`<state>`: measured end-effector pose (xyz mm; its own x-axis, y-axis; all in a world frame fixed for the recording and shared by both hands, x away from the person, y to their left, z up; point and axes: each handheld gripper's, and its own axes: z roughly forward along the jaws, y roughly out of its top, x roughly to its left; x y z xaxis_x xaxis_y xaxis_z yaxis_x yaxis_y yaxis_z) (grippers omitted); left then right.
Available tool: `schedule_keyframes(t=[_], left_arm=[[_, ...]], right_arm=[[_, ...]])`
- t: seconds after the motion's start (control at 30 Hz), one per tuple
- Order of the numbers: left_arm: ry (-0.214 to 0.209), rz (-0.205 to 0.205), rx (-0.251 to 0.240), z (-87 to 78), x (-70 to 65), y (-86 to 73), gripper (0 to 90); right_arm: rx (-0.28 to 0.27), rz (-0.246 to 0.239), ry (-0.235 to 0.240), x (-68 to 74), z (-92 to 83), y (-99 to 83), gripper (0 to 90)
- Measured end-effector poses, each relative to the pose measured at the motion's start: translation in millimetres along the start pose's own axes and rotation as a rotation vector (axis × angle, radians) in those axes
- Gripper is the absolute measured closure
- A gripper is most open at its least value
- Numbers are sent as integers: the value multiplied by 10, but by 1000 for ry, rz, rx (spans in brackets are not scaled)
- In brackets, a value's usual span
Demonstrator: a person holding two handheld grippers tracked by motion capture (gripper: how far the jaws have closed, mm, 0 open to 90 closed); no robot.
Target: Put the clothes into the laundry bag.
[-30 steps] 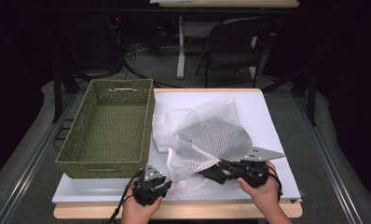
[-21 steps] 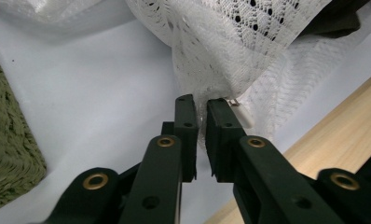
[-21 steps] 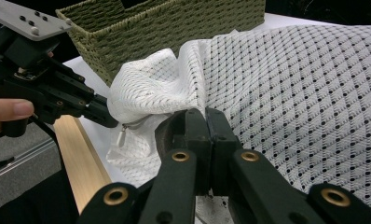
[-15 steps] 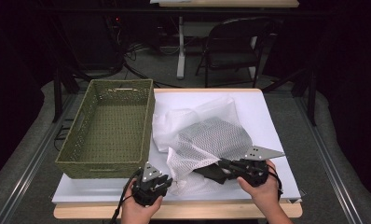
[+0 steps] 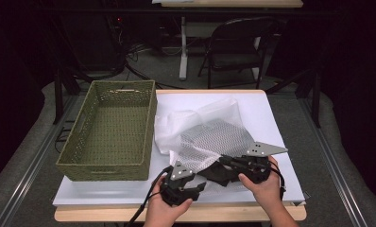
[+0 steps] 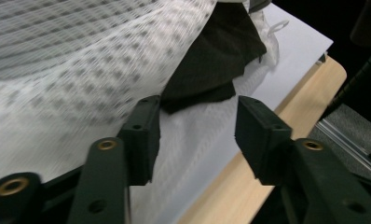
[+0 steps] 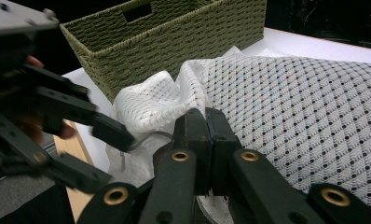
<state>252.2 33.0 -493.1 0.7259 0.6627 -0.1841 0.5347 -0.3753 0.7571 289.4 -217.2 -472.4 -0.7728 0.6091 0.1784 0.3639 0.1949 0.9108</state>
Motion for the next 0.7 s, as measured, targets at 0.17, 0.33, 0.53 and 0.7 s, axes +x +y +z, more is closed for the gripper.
schedule_keyframes(t=[0.17, 0.33, 0.53, 0.7], left_arm=[[44, 4, -2, 261, -19, 97, 409], [47, -37, -12, 463, 55, 156, 362], [55, -34, 28, 693, 82, 171, 337], [51, -45, 44, 817, 111, 185, 328]], right_arm=[[-4, -1, 2, -15, -11, -13, 897], [-6, 11, 0, -30, -19, -14, 897], [-3, 12, 2, -53, 9, -30, 897], [1, 23, -3, -71, 11, -43, 897]])
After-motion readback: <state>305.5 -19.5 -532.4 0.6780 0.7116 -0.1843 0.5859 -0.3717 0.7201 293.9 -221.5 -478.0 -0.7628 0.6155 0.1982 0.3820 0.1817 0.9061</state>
